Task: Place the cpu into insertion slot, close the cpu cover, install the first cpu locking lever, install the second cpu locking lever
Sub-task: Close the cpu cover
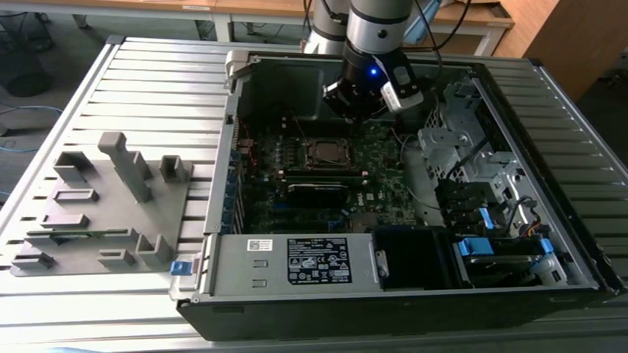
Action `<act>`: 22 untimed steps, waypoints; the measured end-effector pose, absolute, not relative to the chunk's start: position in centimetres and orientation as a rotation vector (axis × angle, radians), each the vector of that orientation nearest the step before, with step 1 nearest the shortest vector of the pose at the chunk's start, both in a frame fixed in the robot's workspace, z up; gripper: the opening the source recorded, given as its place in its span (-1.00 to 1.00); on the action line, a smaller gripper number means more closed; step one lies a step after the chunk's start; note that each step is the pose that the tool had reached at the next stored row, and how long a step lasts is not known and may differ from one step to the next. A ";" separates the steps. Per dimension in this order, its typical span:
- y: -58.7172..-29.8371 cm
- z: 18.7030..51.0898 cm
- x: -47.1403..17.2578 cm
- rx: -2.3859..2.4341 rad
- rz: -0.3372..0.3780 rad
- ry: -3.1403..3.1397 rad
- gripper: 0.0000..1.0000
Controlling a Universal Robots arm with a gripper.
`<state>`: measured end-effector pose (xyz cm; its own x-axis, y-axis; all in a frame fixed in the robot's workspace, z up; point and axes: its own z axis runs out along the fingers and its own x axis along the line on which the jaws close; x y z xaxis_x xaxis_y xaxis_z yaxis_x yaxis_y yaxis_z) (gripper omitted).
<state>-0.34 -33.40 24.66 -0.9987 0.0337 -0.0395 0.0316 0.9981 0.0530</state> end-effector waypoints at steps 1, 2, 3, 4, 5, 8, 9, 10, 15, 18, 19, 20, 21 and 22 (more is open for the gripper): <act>-33.4 24.7 -0.4 0.051 0.081 3.100 -0.79; -33.4 24.7 -0.5 0.051 0.081 3.100 -0.79; -33.4 24.7 -0.5 0.051 0.081 3.100 -0.79; -33.4 24.7 -0.5 0.051 0.081 3.100 -0.79; -33.4 24.7 -0.5 0.051 0.081 3.099 -0.79; -33.4 24.7 -0.6 0.051 0.081 3.098 -0.79; -33.4 24.6 -0.6 0.051 0.081 3.098 -0.79; -33.4 24.6 -0.7 0.051 0.081 3.097 -0.79; -33.4 24.6 -0.8 0.050 0.081 3.097 -0.79; -33.4 24.6 -0.8 0.051 0.081 3.097 -0.79; -33.4 24.6 -0.8 0.051 0.081 3.097 -0.79; -33.4 24.6 -0.8 0.051 0.081 3.097 -0.79; -33.4 24.6 -0.8 0.051 0.081 3.098 -0.79; -33.4 24.6 -0.8 0.051 0.082 3.098 -0.79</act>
